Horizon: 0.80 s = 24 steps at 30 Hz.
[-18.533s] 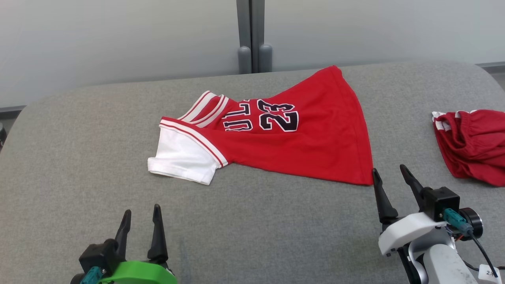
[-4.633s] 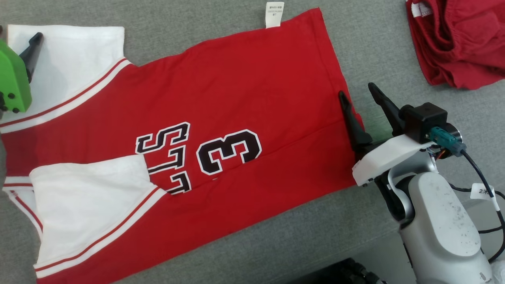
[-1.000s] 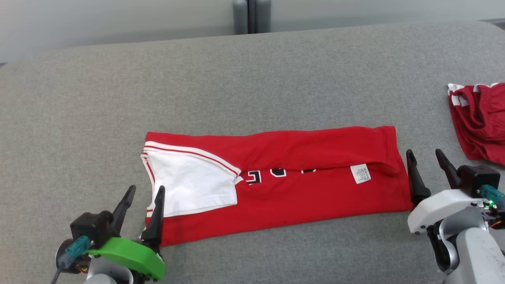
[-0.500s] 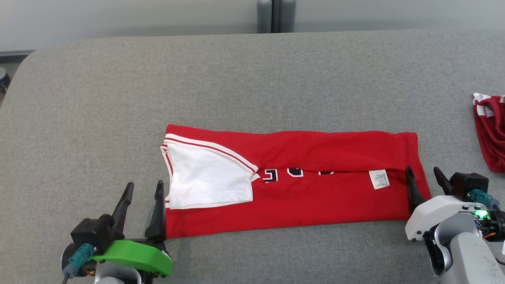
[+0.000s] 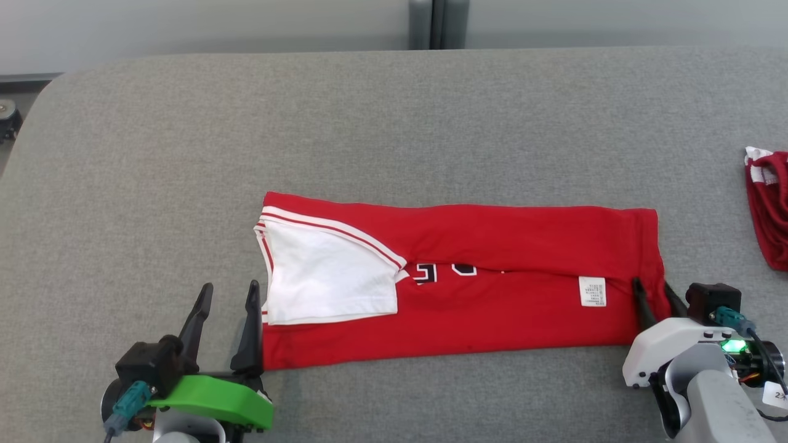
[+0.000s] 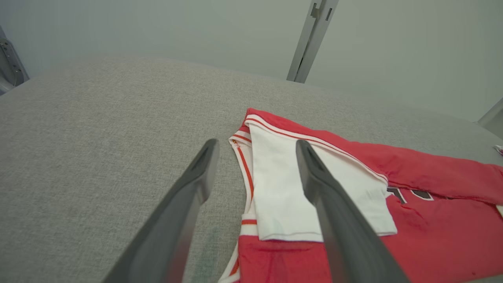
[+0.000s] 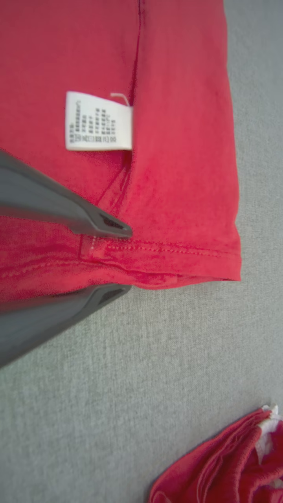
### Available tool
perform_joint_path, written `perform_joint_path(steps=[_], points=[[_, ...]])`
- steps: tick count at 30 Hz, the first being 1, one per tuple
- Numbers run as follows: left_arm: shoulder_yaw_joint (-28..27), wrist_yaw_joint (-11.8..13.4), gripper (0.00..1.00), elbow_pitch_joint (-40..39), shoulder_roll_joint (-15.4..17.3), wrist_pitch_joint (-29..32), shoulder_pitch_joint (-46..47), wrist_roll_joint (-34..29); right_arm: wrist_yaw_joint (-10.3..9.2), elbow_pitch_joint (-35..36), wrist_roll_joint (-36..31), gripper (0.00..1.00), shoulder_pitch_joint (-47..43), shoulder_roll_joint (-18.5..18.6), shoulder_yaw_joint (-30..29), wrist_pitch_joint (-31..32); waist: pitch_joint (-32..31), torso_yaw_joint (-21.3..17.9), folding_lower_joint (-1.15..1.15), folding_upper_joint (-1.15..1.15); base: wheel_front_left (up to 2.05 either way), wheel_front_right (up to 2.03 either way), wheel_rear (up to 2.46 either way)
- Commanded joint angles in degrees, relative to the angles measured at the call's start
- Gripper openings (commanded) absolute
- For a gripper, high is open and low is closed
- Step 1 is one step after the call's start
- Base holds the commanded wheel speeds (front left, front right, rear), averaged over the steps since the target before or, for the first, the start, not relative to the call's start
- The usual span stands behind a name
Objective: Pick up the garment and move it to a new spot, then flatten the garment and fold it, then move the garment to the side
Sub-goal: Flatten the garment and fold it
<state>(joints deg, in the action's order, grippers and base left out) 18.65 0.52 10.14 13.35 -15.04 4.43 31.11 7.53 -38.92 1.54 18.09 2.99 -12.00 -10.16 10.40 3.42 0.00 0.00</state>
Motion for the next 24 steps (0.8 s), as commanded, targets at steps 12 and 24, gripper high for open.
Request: perform_joint_path(steps=[12, 24], points=[[-1.7, -1.9, 1.00, 1.9, -2.2, -0.2, -1.2, -2.3, -0.11, 2.7, 1.4, 0.00, 1.2, 4.4, -3.5, 0.7, -2.3, -4.5, 0.00, 0.00, 0.00, 0.00, 0.00], [-2.9, -3.0, 1.00, 3.7, -3.5, -0.2, -2.0, -3.5, -0.10, 17.8, 4.3, 0.00, -3.5, 3.7, -4.3, 7.0, -4.6, -5.4, 0.00, 0.00, 0.00, 0.00, 0.00]])
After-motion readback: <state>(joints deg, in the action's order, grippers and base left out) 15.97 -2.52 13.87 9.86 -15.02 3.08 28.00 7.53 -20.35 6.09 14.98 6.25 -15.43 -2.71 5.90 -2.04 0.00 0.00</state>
